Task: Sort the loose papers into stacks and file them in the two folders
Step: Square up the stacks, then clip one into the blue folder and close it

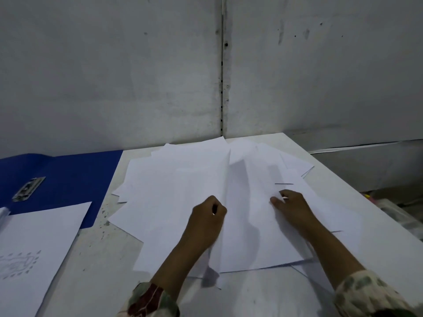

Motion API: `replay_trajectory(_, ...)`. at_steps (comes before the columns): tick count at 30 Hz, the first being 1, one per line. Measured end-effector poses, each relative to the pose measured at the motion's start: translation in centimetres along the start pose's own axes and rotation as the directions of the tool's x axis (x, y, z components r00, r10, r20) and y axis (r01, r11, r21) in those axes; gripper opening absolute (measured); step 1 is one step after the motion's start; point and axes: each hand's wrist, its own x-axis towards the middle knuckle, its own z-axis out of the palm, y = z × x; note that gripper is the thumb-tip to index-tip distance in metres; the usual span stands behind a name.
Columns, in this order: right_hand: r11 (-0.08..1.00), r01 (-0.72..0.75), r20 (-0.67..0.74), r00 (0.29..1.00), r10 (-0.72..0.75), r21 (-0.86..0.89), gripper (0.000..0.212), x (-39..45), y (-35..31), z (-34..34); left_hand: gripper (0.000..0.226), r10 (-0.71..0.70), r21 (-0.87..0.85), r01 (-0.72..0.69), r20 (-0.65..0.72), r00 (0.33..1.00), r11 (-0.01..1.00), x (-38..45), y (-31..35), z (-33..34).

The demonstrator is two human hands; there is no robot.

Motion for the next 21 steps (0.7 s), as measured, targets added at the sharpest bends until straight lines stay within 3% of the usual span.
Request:
replay_trajectory(3, 0.992, -0.081, 0.109, 0.992, 0.070, 0.098, 0.022, -1.5, -1.1, 1.8, 0.025, 0.000, 0.036, -0.005, 0.134, 0.991, 0.999, -0.2, -0.6, 1.8)
replay_trajectory(5, 0.983, -0.127, 0.154, 0.982, 0.107, 0.130, 0.032, -2.1, -1.9, 2.5, 0.025, -0.011, 0.111, -0.009, 0.180, 0.984, 0.994, -0.2, -0.9, 2.9)
replay_trajectory(9, 0.964, -0.214, 0.211, 0.961, 0.179, 0.159, 0.053, -2.6, -2.9, 2.9, 0.024, -0.001, 0.188, -0.038, 0.204, 0.979, 0.981, 0.1, -0.5, 4.2)
replay_trajectory(14, 0.956, -0.192, 0.267, 0.955, 0.130, 0.221, 0.058, -2.8, -3.1, 2.8, 0.030, 0.016, 0.212, -0.057, 0.192, 0.981, 0.976, 0.2, 0.1, 5.2)
replay_trajectory(17, 0.963, -0.189, 0.319, 0.940, 0.121, 0.193, 0.052, -2.7, -2.3, 2.6, 0.030, 0.004, 0.142, -0.034, 0.210, 0.978, 0.989, 0.0, 0.3, 5.2)
replay_trajectory(21, 0.978, -0.142, 0.311, 0.946, 0.088, 0.153, 0.025, -2.6, -1.9, 2.6, 0.019, -0.068, -0.147, 0.109, 0.258, 0.964, 0.983, -0.6, 0.8, 3.3)
